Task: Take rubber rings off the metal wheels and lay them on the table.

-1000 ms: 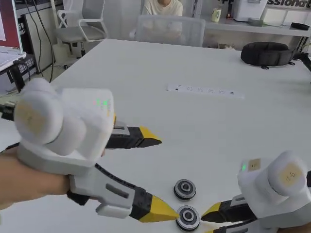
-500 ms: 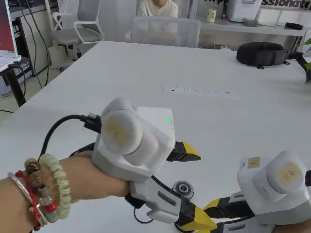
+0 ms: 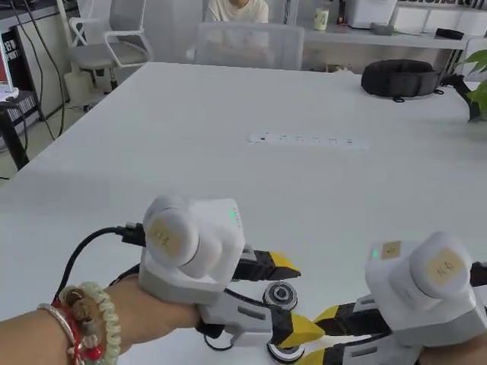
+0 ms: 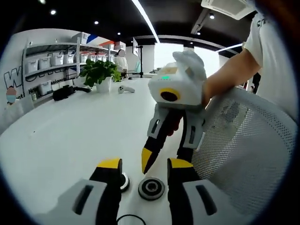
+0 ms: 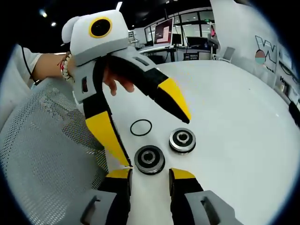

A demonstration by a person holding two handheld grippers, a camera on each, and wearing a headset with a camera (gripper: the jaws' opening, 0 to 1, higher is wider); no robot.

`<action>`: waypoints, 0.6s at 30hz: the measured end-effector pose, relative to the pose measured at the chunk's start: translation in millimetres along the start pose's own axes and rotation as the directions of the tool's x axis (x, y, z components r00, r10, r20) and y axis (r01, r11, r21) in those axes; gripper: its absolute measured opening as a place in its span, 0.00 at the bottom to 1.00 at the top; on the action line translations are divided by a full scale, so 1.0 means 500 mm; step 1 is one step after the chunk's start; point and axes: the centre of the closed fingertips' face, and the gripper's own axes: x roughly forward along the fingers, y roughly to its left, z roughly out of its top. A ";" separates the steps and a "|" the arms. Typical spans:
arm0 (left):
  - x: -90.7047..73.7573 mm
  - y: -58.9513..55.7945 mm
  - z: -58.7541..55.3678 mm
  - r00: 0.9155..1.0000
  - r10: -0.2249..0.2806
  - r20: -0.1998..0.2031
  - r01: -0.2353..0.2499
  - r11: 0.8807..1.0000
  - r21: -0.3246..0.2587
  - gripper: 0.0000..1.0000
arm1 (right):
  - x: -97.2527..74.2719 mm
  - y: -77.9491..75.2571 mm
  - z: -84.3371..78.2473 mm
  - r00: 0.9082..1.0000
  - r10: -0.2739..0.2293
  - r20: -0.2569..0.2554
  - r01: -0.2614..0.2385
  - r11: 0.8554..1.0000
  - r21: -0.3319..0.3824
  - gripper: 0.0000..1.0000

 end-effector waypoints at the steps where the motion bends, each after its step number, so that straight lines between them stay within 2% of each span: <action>1: 0.003 -0.002 -0.006 1.000 -0.004 -0.007 0.004 1.000 -0.029 0.32 | 0.001 0.000 0.001 1.000 0.000 0.006 0.000 1.000 0.001 0.30; 2: 0.006 -0.007 -0.010 1.000 -0.021 -0.011 0.021 0.999 -0.034 0.31 | 0.001 0.000 0.001 1.000 0.000 0.006 0.000 1.000 0.001 0.31; 4: 0.010 -0.011 -0.016 1.000 -0.025 -0.016 0.025 1.000 -0.006 0.30 | 0.002 0.000 0.000 1.000 0.001 0.004 -0.001 1.000 0.001 0.31; 7: 0.015 -0.014 -0.031 0.999 -0.032 -0.035 0.031 0.999 -0.018 0.28 | 0.005 0.002 -0.002 1.000 0.002 0.002 -0.002 1.000 0.000 0.31; 12: 0.022 -0.019 -0.070 0.995 -0.040 -0.096 0.041 0.999 0.006 0.27 | 0.007 0.002 -0.003 1.000 0.001 0.000 -0.001 1.000 -0.006 0.30; 18: 0.025 -0.024 -0.083 0.991 -0.051 -0.126 0.055 0.998 0.031 0.19 | 0.007 0.000 -0.003 1.000 -0.004 0.001 0.004 1.000 -0.009 0.29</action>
